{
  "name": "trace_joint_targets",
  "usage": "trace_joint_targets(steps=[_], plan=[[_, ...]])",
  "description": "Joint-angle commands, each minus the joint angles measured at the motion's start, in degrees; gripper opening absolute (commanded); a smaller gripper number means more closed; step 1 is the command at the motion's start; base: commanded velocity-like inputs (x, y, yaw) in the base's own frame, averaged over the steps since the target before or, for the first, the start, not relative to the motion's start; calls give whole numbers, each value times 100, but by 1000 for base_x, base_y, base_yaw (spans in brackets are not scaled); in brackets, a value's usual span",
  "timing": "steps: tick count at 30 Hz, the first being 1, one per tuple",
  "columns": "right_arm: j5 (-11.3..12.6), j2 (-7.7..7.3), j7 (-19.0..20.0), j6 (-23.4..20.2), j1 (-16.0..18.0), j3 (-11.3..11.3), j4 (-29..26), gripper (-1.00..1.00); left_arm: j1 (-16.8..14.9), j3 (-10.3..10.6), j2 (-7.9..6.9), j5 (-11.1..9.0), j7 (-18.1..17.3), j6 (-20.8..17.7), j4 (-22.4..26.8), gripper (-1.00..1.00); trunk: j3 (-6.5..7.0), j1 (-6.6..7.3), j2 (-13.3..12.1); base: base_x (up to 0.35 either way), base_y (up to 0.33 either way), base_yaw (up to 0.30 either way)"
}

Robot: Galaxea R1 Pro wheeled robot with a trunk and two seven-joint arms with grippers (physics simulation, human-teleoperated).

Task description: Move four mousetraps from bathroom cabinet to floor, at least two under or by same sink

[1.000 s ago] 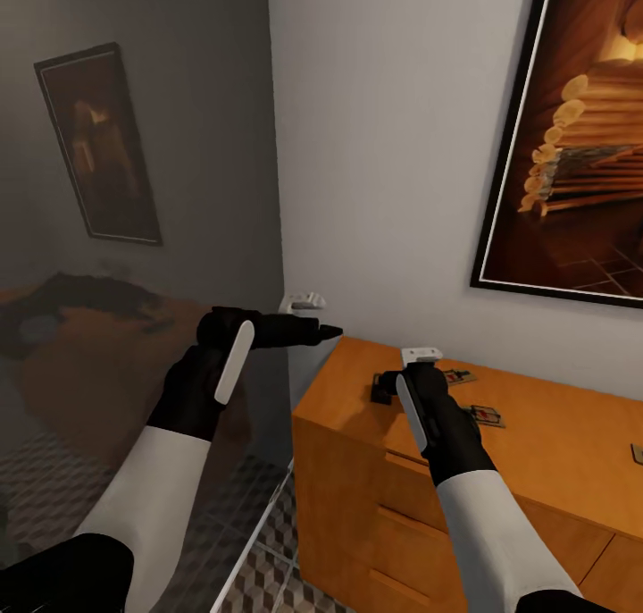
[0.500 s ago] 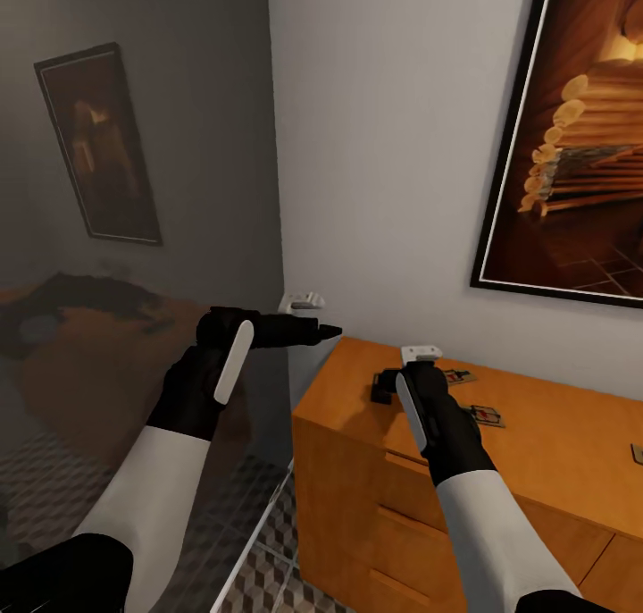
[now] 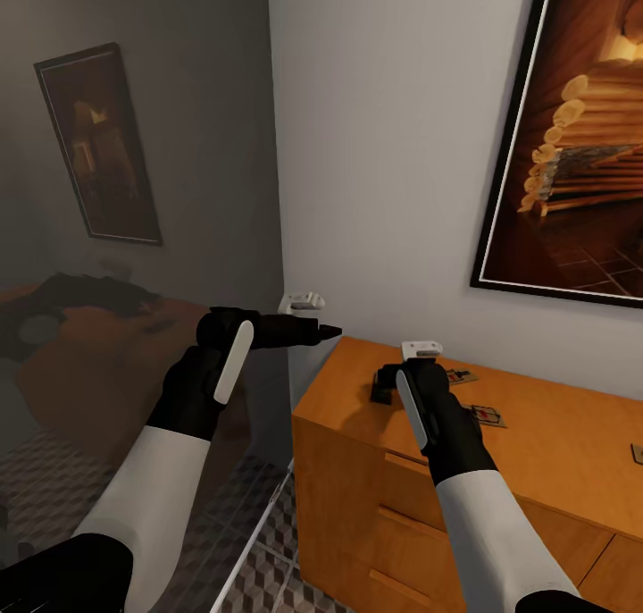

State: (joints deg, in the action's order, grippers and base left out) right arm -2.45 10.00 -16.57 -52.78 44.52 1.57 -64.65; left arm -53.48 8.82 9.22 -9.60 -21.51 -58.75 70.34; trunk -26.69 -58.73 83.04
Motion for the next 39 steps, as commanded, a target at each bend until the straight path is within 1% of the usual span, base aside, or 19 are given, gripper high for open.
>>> trace_joint_targets(steps=[1, 10, 21, 27, 39], plan=[[-22, 0, -4, -35, 4, 7, -11, 100, -5, -3, 1, -24, 7, -32, 1, 100, -7, 0, 4, 0, 0, 0], [-59, 0, -29, -52, 4, 23, -47, 100, -5, -3, -6, -24, 2, -32, -2, 100, -7, 0, 4, 0, 0, 0], [-39, 0, -279, -79, 4, 12, -53, 100, -5, -3, -2, -27, 0, -32, -11, 100, -7, 0, 4, 0, 0, 10], [-30, 0, -311, -82, 4, 6, -51, 100, -5, -3, -6, -25, 5, -32, -10, 100, -7, 0, 4, 0, 0, 78], [-30, 0, -331, -83, 4, 2, -59, 100, -5, -3, 0, -25, 7, -32, -11, 100, -7, 0, 4, 0, 0, 14]])
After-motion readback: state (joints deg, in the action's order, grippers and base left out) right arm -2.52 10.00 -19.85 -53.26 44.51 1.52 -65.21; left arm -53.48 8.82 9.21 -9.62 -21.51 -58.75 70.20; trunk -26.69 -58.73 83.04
